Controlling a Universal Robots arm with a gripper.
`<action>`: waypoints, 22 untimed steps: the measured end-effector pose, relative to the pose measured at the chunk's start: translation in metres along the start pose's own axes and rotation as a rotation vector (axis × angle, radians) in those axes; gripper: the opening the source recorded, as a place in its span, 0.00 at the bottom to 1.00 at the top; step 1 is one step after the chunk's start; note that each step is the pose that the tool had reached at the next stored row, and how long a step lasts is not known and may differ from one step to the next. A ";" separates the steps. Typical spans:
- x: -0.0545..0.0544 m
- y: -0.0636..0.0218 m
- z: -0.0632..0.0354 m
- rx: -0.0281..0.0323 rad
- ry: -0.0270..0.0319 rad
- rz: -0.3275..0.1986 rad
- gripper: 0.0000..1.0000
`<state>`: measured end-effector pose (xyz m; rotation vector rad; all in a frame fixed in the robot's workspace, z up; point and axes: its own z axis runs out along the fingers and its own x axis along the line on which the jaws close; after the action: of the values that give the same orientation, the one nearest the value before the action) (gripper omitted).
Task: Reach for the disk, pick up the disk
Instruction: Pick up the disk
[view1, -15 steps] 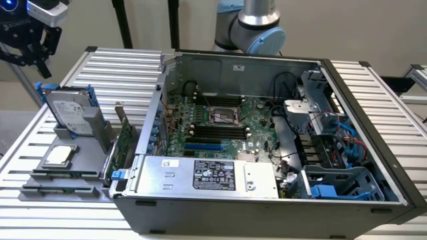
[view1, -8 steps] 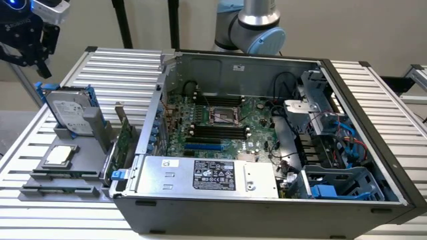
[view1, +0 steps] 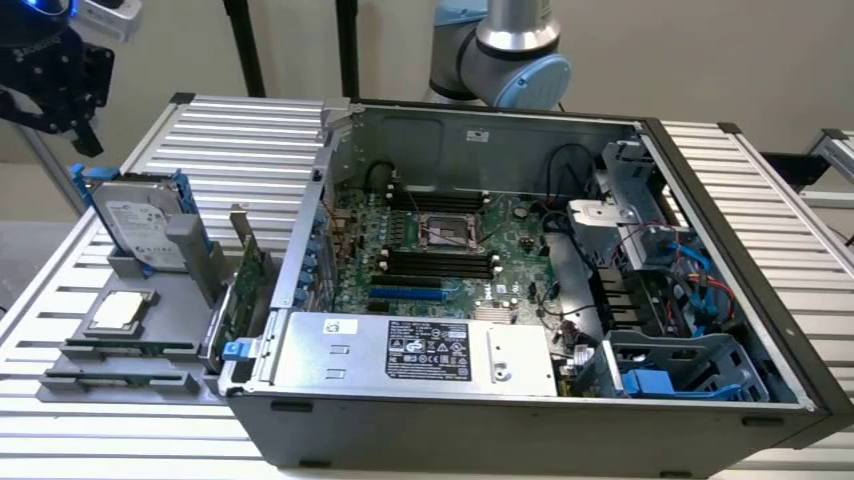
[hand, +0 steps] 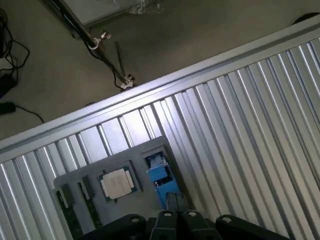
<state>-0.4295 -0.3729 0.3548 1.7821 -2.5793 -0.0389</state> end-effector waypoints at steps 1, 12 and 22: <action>0.000 0.0000 0.0000 -0.0001 0.0004 -0.019 0.11; 0.000 0.0000 0.0000 -0.0019 0.0052 -0.219 0.11; 0.000 -0.0007 0.0009 -0.0024 0.0084 -0.289 0.11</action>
<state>-0.4288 -0.3729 0.3539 2.1324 -2.2920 -0.0354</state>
